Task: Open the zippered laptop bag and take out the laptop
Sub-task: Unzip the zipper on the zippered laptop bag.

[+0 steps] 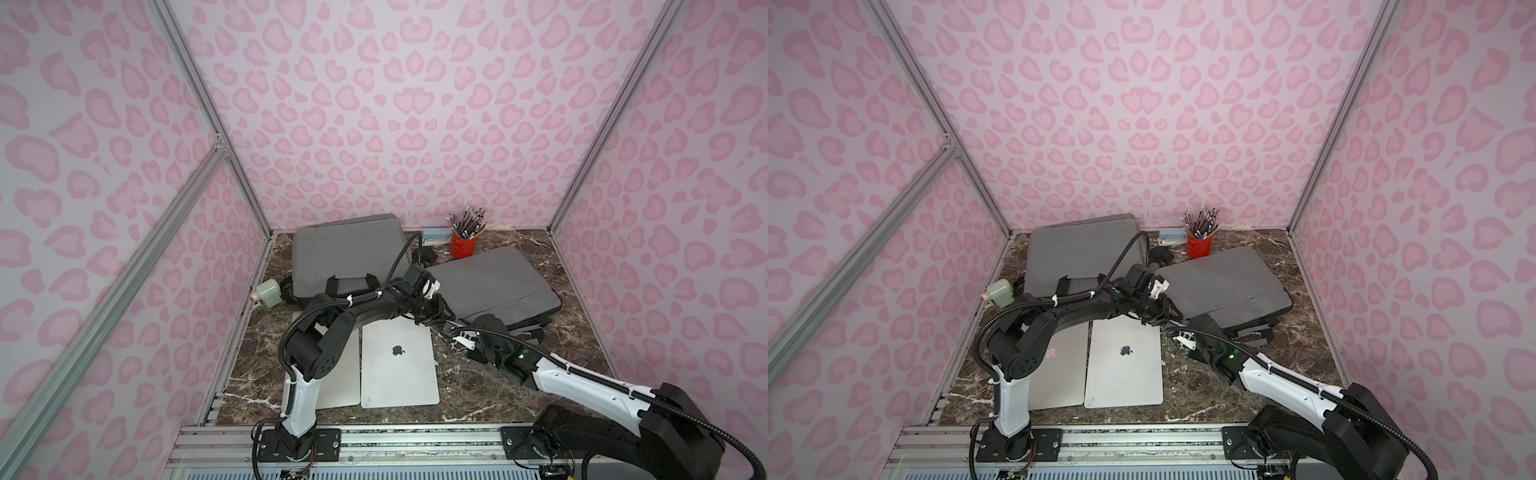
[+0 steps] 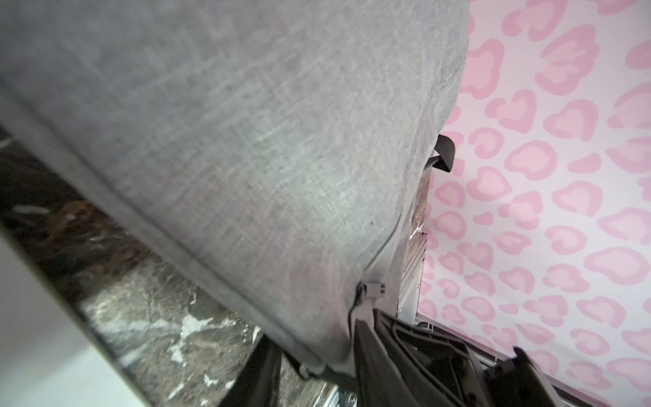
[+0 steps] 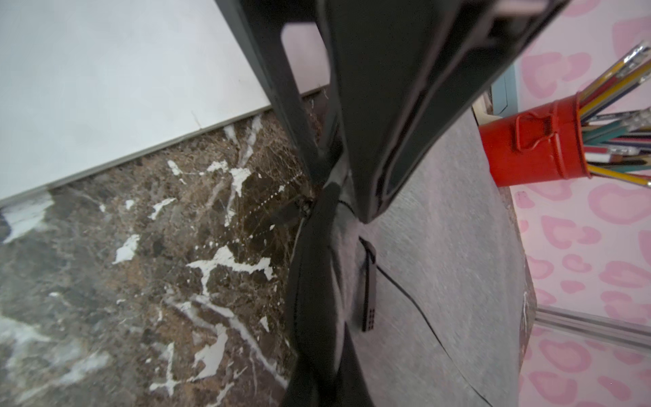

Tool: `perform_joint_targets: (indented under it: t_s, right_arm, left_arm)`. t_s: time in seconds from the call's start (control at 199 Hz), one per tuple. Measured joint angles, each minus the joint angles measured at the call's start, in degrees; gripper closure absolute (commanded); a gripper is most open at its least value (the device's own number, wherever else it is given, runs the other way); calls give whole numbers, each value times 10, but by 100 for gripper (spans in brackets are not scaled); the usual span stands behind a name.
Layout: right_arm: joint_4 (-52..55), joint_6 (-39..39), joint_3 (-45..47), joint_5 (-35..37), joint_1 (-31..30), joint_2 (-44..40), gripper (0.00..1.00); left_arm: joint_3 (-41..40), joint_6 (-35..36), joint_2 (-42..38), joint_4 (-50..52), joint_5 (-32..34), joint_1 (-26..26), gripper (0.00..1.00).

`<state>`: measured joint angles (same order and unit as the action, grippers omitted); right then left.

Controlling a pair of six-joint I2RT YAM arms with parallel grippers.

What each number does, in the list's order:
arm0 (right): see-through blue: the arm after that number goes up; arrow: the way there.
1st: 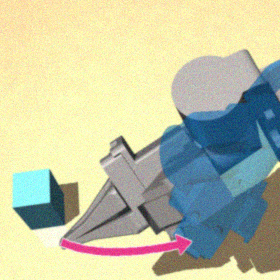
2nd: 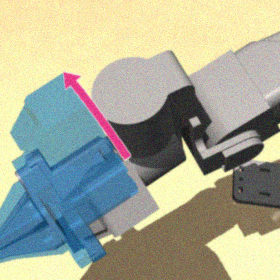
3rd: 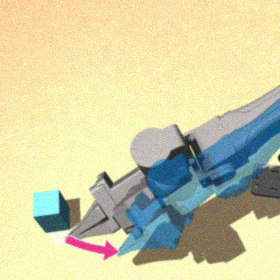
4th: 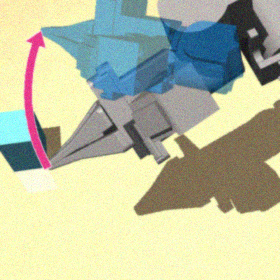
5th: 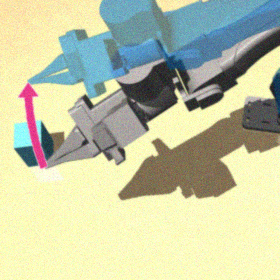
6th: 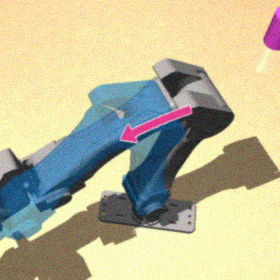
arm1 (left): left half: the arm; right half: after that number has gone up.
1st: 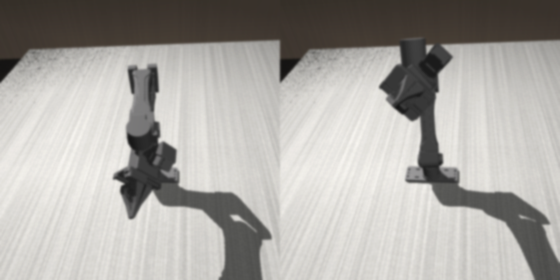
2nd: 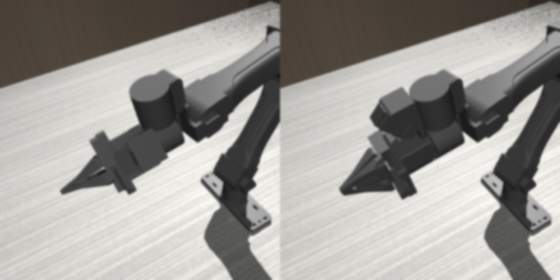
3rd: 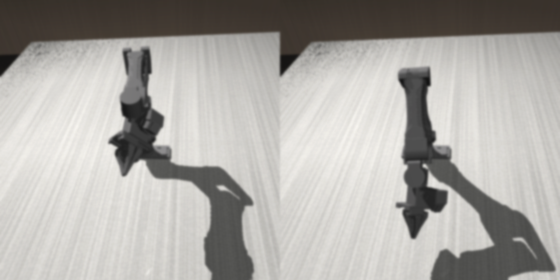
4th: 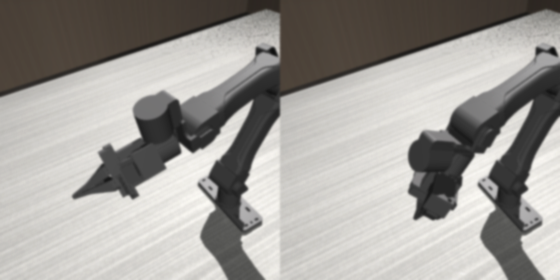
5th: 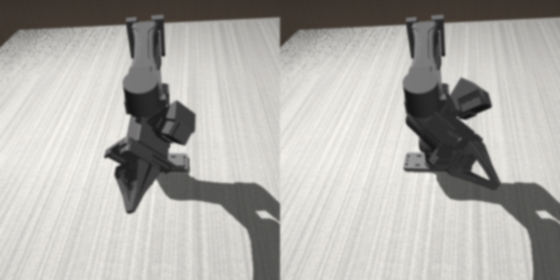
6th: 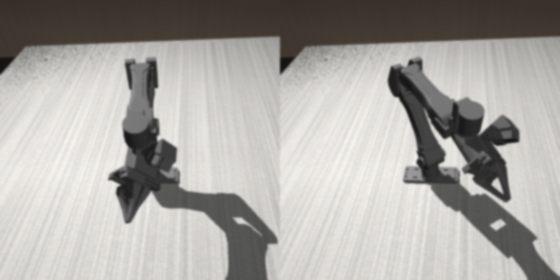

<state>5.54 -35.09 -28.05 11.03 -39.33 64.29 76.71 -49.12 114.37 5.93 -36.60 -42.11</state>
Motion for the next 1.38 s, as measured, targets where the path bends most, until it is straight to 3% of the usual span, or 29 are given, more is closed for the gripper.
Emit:
perform_joint_targets:
  t_s: [0.241, 0.412, 0.673, 0.964, 1.381]
  right_arm:
    - [16, 20, -16, -36, 25, -11, 100]
    - [30, 30, -22, -58, 38, -21, 100]
    - [48, 42, -39, -89, 56, -26, 100]
    - [66, 52, -54, -115, 69, -25, 100]
    - [81, 65, -64, -138, 81, -33, 100]
  left_arm:
    - [-18, 86, -59, 8, 9, 0, 47]
    - [-95, 160, -103, -2, 25, 0, 49]
    - [-200, 282, -130, -119, 36, -4, 54]
    - [-221, 382, -88, -261, 18, -23, 58]
    - [-206, 418, -31, -364, -12, -14, 59]
